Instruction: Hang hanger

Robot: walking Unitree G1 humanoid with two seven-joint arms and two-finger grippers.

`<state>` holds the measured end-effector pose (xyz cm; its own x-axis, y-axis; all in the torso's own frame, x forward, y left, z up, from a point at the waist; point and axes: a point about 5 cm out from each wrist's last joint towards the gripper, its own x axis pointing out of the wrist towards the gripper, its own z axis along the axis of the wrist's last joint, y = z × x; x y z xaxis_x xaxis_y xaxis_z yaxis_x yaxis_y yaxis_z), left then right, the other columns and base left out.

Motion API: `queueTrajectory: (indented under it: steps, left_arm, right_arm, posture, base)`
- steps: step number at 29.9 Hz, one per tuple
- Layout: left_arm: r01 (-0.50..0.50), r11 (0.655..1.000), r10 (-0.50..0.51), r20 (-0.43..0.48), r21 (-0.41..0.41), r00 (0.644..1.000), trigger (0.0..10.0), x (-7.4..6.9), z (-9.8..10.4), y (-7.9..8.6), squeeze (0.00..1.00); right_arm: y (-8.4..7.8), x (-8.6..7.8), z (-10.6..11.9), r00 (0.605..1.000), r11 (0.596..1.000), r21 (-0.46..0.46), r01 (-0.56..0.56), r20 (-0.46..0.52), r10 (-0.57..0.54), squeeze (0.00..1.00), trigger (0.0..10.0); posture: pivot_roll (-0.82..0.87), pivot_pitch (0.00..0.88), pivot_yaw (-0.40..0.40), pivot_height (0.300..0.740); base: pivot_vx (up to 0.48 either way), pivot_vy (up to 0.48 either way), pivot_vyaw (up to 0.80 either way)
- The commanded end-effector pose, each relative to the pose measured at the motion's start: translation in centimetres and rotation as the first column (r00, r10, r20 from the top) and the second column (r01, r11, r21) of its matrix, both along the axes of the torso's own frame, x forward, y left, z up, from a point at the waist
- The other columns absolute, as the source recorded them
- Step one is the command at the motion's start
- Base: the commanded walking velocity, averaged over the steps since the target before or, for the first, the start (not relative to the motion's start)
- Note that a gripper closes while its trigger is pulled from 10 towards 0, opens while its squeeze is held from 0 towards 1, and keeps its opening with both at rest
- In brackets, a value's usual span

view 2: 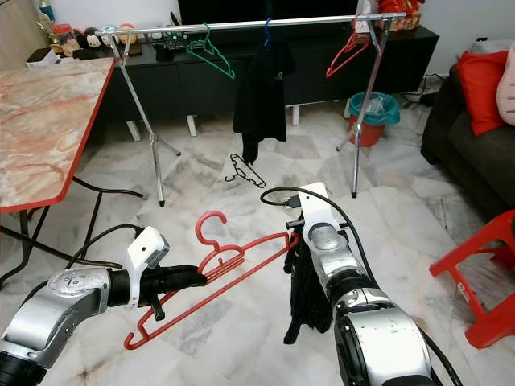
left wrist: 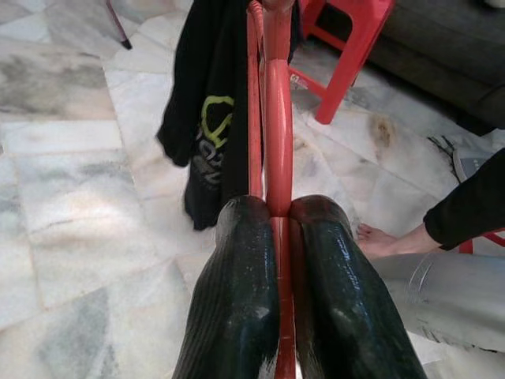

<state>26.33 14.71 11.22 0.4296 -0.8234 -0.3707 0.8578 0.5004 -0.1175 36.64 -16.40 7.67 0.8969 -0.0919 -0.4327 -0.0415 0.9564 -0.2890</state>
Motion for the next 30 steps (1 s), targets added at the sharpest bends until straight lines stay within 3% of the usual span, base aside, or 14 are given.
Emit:
queueTrajectory:
  steps: [1, 9, 15, 30]
  left_arm:
    - [0.005, 1.0, -0.004, 0.014, -0.025, 1.0, 10.0, 0.0, 0.7, 0.3, 0.0]
    - [0.107, 0.993, -0.109, -0.037, -0.044, 0.993, 10.0, -1.3, 0.7, 0.0, 0.0]
    - [0.113, 0.993, -0.114, -0.032, -0.035, 0.993, 10.0, -1.3, 0.7, -0.1, 0.0]
    - [-0.047, 0.999, 0.046, 0.053, 0.024, 0.998, 10.0, 0.6, 0.4, 0.4, 0.0]
  right_arm:
    - [0.7, 0.8, 1.3, 0.999, 1.0, 0.011, -0.02, 0.042, 0.02, 0.0, 10.0]
    - [0.7, 0.7, 1.2, 0.999, 1.0, 0.008, -0.014, 0.043, 0.014, 0.0, 10.0]
    - [0.7, 0.8, 1.4, 0.999, 1.0, 0.01, -0.011, 0.047, 0.011, 0.0, 10.0]
    - [1.3, 0.9, 1.6, 0.998, 0.999, 0.026, -0.031, 0.052, 0.03, 0.0, 10.0]
  posture:
    - [-0.03, 0.0, 0.009, 0.736]
    - [-0.03, 0.0, 0.009, 0.736]
    - [-0.03, 0.0, 0.009, 0.736]
    - [-0.02, 0.0, 0.008, 0.736]
  base:
    - [0.0, 0.0, 0.0]
    - [0.0, 0.0, 0.0]
    - [0.0, 0.0, 0.0]
    - [0.0, 0.0, 0.0]
